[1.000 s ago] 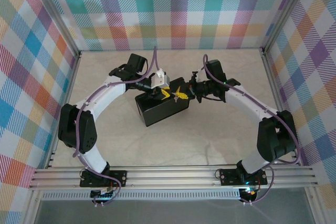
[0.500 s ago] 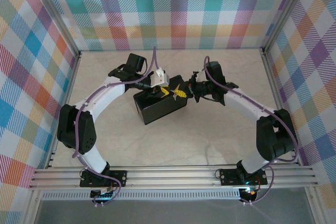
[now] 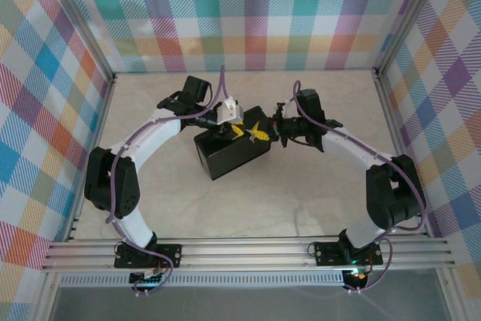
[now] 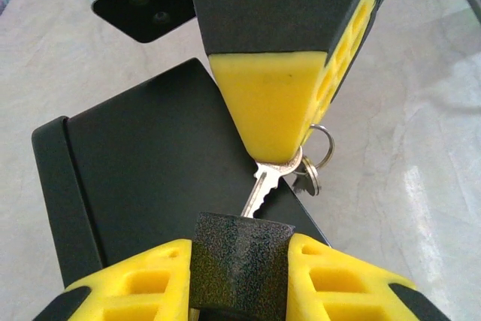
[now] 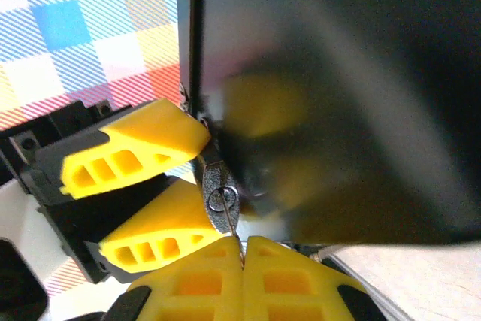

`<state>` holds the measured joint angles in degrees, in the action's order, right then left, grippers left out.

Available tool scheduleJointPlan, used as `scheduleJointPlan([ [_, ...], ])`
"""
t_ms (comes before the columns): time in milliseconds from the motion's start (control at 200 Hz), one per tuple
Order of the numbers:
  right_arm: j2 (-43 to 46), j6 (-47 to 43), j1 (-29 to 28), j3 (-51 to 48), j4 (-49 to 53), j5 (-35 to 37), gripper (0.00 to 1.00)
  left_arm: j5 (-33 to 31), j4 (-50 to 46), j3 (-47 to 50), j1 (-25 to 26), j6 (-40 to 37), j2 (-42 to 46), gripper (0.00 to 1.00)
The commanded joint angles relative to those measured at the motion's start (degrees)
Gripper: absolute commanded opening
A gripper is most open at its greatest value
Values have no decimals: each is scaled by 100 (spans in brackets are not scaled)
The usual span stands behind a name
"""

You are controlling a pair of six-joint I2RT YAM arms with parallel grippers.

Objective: Unlock a padlock with a key

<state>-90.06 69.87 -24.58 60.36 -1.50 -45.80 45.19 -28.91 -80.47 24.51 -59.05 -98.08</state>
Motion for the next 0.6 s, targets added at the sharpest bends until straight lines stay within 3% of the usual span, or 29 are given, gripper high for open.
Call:
scheduleJointPlan([
  [0,7,613,-583,333,-1985,-1276,3,912,746,187,581,230,-219,13],
  [60,198,-718,-612,689,-365,-1054,3,752,707,203,581,214,-232,14],
  [125,322,-2913,-726,1338,2308,71,3,664,555,169,577,111,-237,14],
  [185,280,-4122,-815,1567,3323,547,4,670,500,175,563,78,-192,15],
  [240,307,-4208,-735,1293,3076,298,5,707,561,239,555,101,-153,15],
  [365,494,-3270,-661,308,1040,-464,7,725,831,401,551,329,-125,15],
  [465,278,-2221,-662,280,19,-1209,8,785,899,490,555,407,-80,15],
  [595,85,-1124,-669,437,-569,-1371,11,660,1539,753,555,686,-3,15],
])
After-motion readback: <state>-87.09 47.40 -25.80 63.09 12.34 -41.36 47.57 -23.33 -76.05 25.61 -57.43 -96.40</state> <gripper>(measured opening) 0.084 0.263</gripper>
